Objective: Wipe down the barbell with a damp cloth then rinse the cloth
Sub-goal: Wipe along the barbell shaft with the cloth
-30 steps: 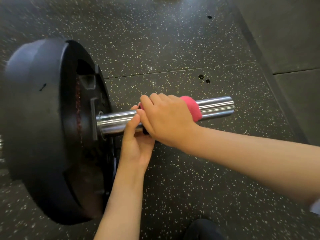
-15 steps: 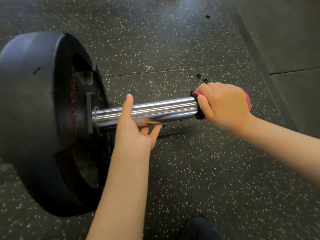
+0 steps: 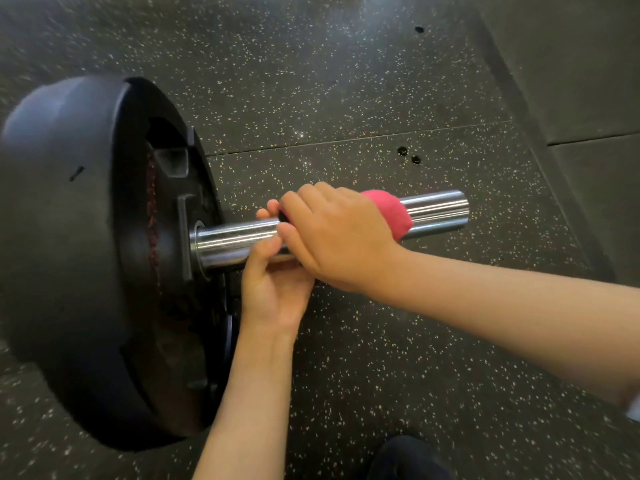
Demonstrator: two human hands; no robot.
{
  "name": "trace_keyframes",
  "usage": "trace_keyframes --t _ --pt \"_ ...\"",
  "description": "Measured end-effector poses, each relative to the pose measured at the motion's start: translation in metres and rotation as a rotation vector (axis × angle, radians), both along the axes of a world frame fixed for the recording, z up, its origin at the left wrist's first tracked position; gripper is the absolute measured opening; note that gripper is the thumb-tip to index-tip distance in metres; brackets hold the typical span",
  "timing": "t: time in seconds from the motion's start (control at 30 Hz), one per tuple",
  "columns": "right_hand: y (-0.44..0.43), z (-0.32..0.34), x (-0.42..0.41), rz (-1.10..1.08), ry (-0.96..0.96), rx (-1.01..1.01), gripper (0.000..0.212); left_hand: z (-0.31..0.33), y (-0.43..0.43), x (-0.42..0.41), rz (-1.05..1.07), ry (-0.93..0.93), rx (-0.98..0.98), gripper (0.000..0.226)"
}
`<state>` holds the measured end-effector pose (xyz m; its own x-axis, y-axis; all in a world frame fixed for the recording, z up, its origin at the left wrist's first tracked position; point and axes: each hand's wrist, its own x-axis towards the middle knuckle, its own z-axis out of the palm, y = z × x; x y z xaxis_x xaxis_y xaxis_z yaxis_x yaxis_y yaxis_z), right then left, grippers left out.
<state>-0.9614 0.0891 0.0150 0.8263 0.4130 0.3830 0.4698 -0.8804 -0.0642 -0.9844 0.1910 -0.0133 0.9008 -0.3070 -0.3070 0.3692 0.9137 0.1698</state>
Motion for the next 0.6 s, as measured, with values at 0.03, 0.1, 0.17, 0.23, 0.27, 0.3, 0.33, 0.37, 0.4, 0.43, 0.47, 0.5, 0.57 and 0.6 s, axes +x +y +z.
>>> trace_keyframes --t 0.03,0.1,0.17,0.23,0.27,0.3,0.33,0.37,0.4,0.43,0.47,0.5,0.57,0.6 --pt "0.001 -0.001 0.000 0.009 0.001 0.001 0.035 -0.003 0.001 0.000 -0.016 -0.034 -0.027 0.055" --pt "-0.002 -0.001 -0.002 0.020 0.019 -0.018 0.037 -0.003 0.001 -0.001 0.001 -0.043 -0.048 0.056" --pt "-0.010 0.001 -0.003 0.033 0.050 -0.049 0.040 0.008 -0.003 -0.001 0.063 0.047 -0.033 0.046" --pt "-0.021 0.002 -0.002 0.037 0.075 -0.076 0.042 0.022 -0.008 -0.002 0.117 0.239 0.097 0.021" --pt "-0.029 0.004 -0.002 0.026 0.092 -0.087 0.043 0.029 -0.012 -0.002 0.127 0.341 0.196 0.018" --pt "-0.039 0.005 -0.002 0.001 0.113 -0.100 0.044 0.035 -0.015 -0.002 0.139 0.432 0.288 0.023" --pt "-0.050 0.006 -0.002 -0.033 0.133 -0.115 0.045 0.041 -0.017 -0.001 0.149 0.507 0.352 0.030" --pt "-0.062 0.007 -0.003 -0.071 0.148 -0.131 0.048 0.046 -0.016 0.000 0.143 0.559 0.390 0.037" --pt "-0.074 0.008 -0.003 -0.107 0.160 -0.148 0.053 0.051 -0.015 0.003 0.120 0.587 0.412 0.041" --pt "-0.084 0.009 -0.004 -0.137 0.170 -0.166 0.058 0.056 -0.014 0.006 0.089 0.609 0.425 0.044" --pt "-0.093 0.010 -0.005 -0.158 0.175 -0.179 0.061 0.059 -0.012 0.010 0.063 0.632 0.432 0.043" --pt "-0.100 0.010 -0.006 -0.171 0.173 -0.189 0.062 0.060 -0.010 0.012 0.046 0.651 0.439 0.038" --pt "-0.105 0.008 -0.006 -0.174 0.159 -0.204 0.061 0.060 -0.009 0.015 0.033 0.651 0.457 0.029" --pt "-0.104 0.007 -0.006 -0.172 0.153 -0.203 0.060 0.058 -0.009 0.014 0.038 0.634 0.453 0.026"
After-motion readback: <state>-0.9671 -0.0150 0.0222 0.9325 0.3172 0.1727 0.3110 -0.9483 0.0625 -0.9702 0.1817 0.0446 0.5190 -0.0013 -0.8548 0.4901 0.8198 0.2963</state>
